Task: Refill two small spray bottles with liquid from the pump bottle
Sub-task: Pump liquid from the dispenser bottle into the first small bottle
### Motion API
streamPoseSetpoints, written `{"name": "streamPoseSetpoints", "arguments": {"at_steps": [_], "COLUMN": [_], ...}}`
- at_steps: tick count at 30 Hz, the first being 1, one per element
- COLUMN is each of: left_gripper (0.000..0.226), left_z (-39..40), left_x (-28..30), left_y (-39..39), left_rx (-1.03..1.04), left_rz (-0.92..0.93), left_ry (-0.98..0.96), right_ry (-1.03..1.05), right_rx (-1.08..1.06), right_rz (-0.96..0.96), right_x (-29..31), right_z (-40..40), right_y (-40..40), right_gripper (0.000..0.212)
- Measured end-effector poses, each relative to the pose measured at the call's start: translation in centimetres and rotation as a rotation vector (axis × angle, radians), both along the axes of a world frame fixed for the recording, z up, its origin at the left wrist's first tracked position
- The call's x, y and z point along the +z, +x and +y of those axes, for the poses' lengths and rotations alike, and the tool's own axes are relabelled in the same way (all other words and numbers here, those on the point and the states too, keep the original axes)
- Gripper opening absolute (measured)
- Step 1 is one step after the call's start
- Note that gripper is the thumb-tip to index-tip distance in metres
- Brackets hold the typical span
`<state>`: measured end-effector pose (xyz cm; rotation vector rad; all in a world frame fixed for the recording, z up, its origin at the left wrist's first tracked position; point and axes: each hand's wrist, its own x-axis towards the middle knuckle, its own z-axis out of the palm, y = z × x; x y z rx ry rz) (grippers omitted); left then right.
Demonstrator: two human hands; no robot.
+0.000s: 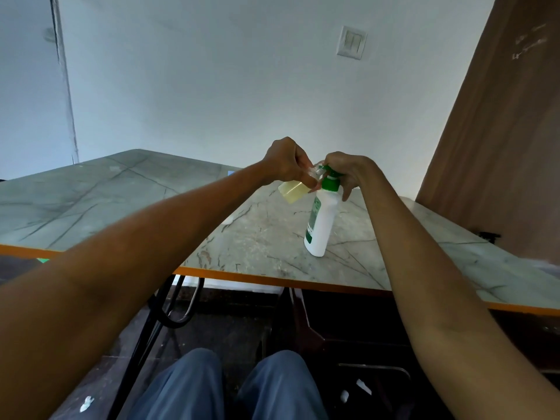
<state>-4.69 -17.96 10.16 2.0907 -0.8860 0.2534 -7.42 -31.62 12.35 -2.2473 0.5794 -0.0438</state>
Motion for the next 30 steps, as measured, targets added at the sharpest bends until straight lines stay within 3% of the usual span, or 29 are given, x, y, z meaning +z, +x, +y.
{"name": "streamPoseSetpoints", "arguments": {"at_steps": [12, 17, 25, 30], "left_gripper": [0.044, 0.044, 0.045, 0.045], "left_z": [0.0, 0.0, 0.0, 0.1], "left_x": [0.6, -0.2, 0.4, 0.4], "left_y": [-0.1, 0.0, -0.3, -0.2], "left_rx": [0.012, 0.006, 0.013, 0.015], "left_rz": [-0.004, 0.011, 0.007, -0.009], "left_ry": [-0.006, -0.004, -0.023, -0.005], "right_ry": [-0.039, -0.086, -0.122, -0.142], "right_rx": [0.003, -0.034, 0.001, 0.004], "right_rz": [0.015, 0.018, -0.016, -0.015], "right_x": [0.8, 0.1, 0.9, 0.9], "right_z": [0.7, 0.8, 1.2, 1.3], "right_y": [-0.8, -0.4, -1.4, -1.4], "right_gripper": [0.026, 0.044, 0.030, 0.042]}}
